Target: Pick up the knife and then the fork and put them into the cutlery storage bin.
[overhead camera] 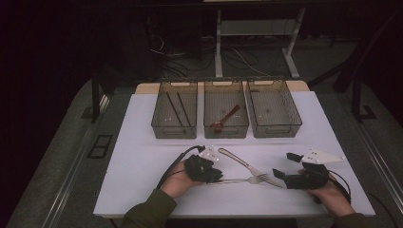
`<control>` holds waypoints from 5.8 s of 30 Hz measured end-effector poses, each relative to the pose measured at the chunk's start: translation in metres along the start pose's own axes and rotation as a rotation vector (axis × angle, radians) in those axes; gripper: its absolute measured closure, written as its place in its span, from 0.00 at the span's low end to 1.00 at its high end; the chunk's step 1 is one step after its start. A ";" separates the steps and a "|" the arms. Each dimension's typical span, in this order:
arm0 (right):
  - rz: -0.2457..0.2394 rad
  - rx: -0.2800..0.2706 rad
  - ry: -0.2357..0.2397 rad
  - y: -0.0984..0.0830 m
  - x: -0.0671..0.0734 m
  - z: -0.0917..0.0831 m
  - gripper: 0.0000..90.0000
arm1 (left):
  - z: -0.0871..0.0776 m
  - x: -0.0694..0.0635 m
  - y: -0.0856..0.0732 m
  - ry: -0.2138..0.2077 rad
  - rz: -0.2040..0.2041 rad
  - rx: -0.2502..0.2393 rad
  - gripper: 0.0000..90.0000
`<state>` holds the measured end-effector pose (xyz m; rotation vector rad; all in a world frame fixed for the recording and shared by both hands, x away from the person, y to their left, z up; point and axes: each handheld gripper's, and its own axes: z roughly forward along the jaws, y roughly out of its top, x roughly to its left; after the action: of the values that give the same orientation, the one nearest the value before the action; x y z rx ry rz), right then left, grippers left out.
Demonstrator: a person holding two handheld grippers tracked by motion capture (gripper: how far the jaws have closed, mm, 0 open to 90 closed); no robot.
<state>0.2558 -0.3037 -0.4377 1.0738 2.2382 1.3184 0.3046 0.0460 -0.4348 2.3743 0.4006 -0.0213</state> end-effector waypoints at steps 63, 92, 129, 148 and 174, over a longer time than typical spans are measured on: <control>0.117 -0.007 0.168 0.033 0.009 0.001 0.18 | -0.004 -0.016 0.044 0.036 0.063 -0.180 0.95; 0.145 -0.061 0.261 0.095 0.036 0.056 0.89 | -0.021 -0.012 0.046 0.177 0.011 -0.286 0.95; 0.165 -0.132 0.069 0.141 -0.042 0.009 0.95 | -0.071 0.004 -0.054 0.213 -0.079 -0.325 0.38; 0.203 -0.131 -0.138 0.173 -0.113 -0.008 0.95 | -0.073 0.004 -0.078 0.245 -0.166 -0.316 0.00; 0.292 0.091 -0.170 0.142 -0.151 0.067 0.90 | -0.067 0.001 -0.074 0.217 -0.148 -0.274 0.00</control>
<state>0.4582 -0.3348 -0.3652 1.5327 2.0915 1.1871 0.2772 0.1422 -0.4343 2.0783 0.6396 0.2113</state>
